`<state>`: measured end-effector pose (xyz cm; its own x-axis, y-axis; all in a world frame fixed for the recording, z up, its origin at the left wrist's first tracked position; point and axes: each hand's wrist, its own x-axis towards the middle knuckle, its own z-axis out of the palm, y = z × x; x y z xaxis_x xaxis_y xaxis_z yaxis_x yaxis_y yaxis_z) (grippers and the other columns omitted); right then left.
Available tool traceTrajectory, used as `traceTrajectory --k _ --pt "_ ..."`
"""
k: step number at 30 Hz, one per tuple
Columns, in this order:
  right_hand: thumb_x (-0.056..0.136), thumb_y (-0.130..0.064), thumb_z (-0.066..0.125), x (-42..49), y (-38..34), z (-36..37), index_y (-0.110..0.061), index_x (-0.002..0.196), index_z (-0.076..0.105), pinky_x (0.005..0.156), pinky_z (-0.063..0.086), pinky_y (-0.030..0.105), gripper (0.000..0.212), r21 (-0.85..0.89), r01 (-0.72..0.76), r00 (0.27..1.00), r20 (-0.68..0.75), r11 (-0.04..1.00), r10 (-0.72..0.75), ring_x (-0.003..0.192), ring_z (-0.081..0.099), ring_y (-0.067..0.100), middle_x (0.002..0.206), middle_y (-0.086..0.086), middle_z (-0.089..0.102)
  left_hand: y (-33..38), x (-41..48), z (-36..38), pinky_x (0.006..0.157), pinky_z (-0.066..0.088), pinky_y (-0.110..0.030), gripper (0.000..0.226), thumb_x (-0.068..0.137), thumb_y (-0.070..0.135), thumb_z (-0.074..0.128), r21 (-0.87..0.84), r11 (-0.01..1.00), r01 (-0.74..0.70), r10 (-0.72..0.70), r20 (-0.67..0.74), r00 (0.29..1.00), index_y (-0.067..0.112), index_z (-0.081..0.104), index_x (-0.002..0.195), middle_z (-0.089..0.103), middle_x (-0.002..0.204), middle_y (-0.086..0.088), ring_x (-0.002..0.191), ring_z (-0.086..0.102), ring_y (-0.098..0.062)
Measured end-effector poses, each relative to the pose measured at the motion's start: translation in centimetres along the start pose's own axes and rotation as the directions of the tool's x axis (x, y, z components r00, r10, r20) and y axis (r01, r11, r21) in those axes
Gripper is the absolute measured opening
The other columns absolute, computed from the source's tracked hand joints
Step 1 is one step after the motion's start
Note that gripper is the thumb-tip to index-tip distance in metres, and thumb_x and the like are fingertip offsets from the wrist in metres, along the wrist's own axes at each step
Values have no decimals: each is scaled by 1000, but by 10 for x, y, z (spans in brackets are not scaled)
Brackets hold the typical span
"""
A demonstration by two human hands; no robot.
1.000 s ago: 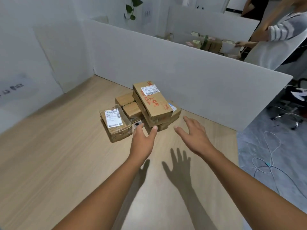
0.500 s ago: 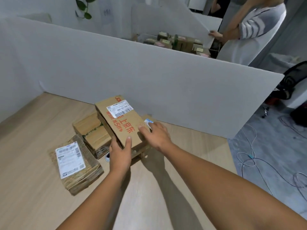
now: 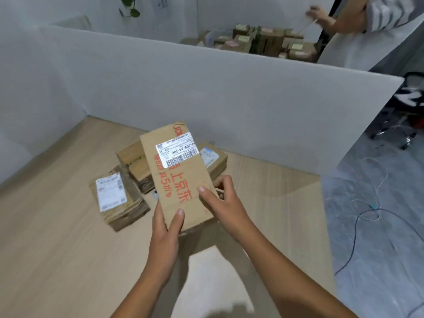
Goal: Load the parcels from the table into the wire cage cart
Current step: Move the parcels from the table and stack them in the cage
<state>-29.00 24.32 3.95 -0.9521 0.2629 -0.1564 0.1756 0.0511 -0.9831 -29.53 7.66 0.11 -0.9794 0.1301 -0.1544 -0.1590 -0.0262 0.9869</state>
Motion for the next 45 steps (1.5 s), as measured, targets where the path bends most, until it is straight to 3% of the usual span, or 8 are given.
traceTrajectory --k 4,8,15,24,28,34,39,45 --pt "97 -43 70 -89 13 -13 -33 123 45 76 52 12 38 38 -53 994 102 998 49 100 62 -14 123 -11 59 -2 -101 -6 111 47 -53 65 95 46 66 -22 998 63 -63 2 998 49 36 153 60 144 14 132 58 -13" --pt "76 -74 68 -171 28 -18 -83 129 29 108 51 42 67 -54 -74 981 173 996 82 131 46 3 132 -26 39 1 -200 -15 110 48 -51 68 92 36 65 18 997 81 -81 7 997 42 36 153 60 144 13 132 59 -13" --pt "90 -52 75 -289 42 12 -69 149 26 106 54 42 78 -66 -24 943 329 998 44 125 52 1 132 -16 40 5 -343 -49 96 55 -22 62 97 34 66 12 998 55 -52 -173 984 35 36 151 64 133 21 126 61 -4" --pt "92 -45 78 -351 45 133 -67 147 35 99 59 36 74 -108 40 829 559 993 27 118 59 3 130 -9 44 -22 -430 -145 100 51 -20 67 95 35 66 -95 995 37 -79 -487 870 44 35 153 61 140 22 129 58 0" --pt "91 -46 78 -374 47 214 -60 152 34 102 58 36 77 -192 124 737 675 974 40 118 60 4 131 -6 45 -39 -461 -207 94 51 -13 66 98 28 64 -170 985 -15 -92 -603 792 43 34 155 60 141 20 129 58 0" --pt "79 -66 75 -421 56 360 -56 154 35 111 51 44 85 -252 276 580 813 928 48 126 55 7 135 -3 49 -55 -518 -324 112 46 -36 67 98 33 65 -298 947 -117 -150 -734 663 43 33 156 59 144 17 134 56 -6" --pt "78 -64 78 -480 64 466 -54 151 41 114 48 51 83 -233 334 397 914 913 88 139 51 14 148 -1 50 -62 -568 -397 100 52 -24 56 99 29 66 -326 923 -204 -200 -860 470 38 42 149 66 135 16 127 62 -6" --pt "94 -38 75 -528 79 563 -56 146 39 88 53 18 66 -194 493 79 981 848 178 113 61 2 128 -17 53 -89 -604 -453 101 53 -40 52 97 23 72 -329 895 -303 -284 -941 184 32 52 144 70 132 2 123 67 -18"
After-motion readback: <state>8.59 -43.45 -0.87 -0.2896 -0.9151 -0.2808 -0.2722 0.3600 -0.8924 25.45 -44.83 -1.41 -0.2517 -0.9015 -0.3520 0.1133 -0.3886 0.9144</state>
